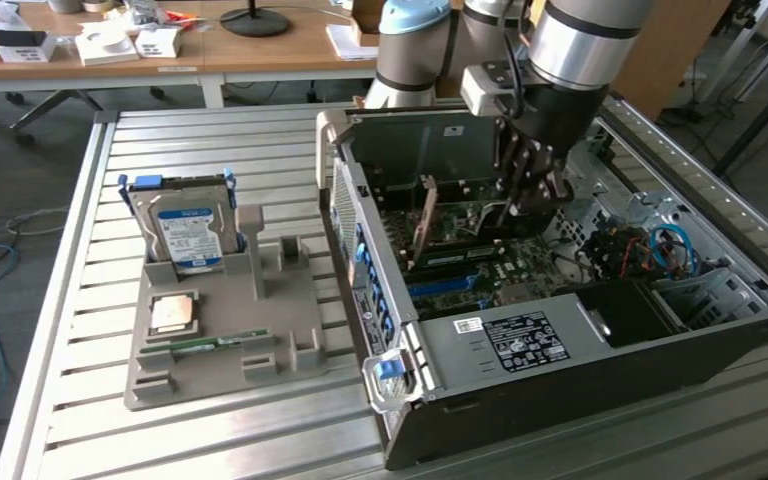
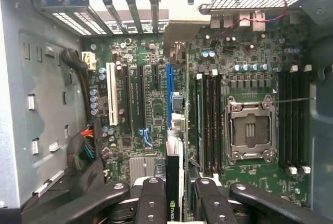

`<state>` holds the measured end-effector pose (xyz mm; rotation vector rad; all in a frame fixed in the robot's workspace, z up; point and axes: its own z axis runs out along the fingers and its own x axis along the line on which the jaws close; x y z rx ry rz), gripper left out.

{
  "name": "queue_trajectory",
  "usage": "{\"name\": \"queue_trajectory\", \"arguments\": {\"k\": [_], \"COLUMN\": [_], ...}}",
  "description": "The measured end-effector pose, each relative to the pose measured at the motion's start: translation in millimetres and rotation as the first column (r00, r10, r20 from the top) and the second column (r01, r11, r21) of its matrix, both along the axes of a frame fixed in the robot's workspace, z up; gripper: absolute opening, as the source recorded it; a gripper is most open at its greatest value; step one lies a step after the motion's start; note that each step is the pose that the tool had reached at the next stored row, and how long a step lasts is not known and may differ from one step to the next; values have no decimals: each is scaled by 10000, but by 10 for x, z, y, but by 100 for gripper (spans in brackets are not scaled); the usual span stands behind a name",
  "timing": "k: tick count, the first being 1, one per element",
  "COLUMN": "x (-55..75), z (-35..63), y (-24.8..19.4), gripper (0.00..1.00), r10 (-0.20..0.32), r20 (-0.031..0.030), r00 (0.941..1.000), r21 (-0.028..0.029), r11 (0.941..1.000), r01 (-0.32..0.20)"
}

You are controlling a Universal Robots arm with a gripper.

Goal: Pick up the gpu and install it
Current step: 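Insert the gpu into the slot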

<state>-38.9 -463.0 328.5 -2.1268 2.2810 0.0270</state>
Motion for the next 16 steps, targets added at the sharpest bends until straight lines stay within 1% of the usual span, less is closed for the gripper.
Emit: {"name": "queue_trajectory", "arguments": {"k": [6,16], "x": [0,0], "z": [-90,-240], "y": [-1,-1], "gripper": [26,26], "r10": [12,36], "r20": [-21,-32], "r00": [10000,10000], "r21": [0,0], "r11": [10000,10000], "r01": [-12,-36]}}
